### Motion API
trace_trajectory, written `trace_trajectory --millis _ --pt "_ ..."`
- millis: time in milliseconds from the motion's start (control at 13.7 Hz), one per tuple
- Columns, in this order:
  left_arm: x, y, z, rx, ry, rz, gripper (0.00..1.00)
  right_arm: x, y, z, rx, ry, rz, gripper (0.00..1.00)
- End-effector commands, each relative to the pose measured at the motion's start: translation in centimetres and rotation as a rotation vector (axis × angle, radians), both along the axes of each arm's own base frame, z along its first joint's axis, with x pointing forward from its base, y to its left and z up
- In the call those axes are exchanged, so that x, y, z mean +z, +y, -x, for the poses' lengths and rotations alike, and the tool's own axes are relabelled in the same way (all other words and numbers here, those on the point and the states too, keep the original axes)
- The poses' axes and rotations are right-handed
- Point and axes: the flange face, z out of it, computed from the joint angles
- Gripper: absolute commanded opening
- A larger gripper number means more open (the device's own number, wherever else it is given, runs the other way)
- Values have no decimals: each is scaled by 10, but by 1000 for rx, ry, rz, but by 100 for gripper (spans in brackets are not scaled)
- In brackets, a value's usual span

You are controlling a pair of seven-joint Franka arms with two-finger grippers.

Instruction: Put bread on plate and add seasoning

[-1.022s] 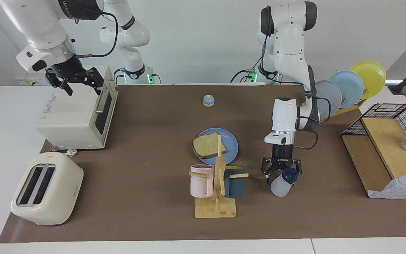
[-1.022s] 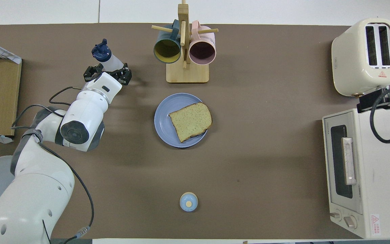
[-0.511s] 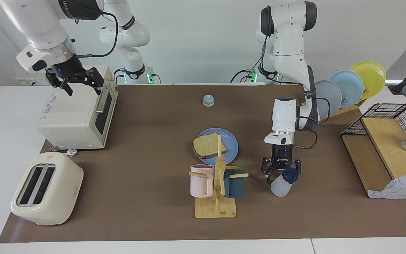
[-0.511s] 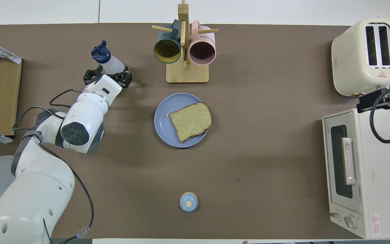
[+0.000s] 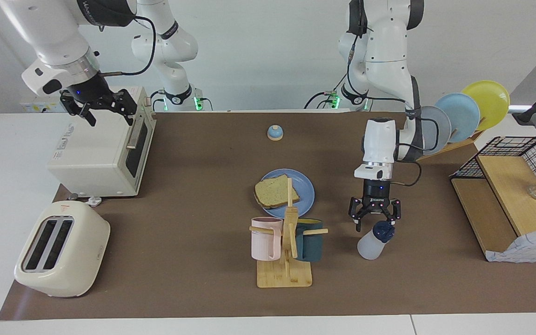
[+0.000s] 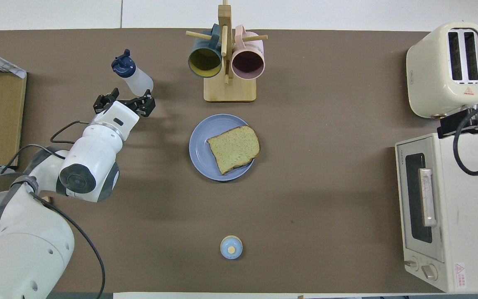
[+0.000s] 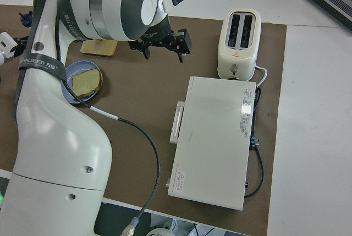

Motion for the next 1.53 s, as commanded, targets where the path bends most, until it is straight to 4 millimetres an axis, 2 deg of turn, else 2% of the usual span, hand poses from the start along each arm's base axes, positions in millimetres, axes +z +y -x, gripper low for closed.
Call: trace_trajectory --millis 0,219,365,657,876,949,1168,1314,1460 --pt "11 -12 39 -32 36 28 100 1 0 3 24 -9 2 100" --pt "28 -38 50 -34 161 6 100 1 0 3 24 -9 2 100" --pt "49 -61 58 -47 254 -24 100 0 1 2 25 -9 2 100" --pt "72 -99 81 -80 400 -90 100 1 0 3 25 -7 0 100" --pt "115 -125 80 -67 501 -150 100 1 1 3 27 -6 0 100" --pt "138 -129 78 -53 534 -165 100 1 1 3 27 -6 0 100" --pt "203 -120 82 -9 643 -158 100 -1 1 5 25 -1 0 100" --pt "242 -101 84 24 684 -157 100 -2 2 6 27 2 0 100" --pt "274 -72 76 73 724 -163 100 -2 4 6 33 2 0 100"
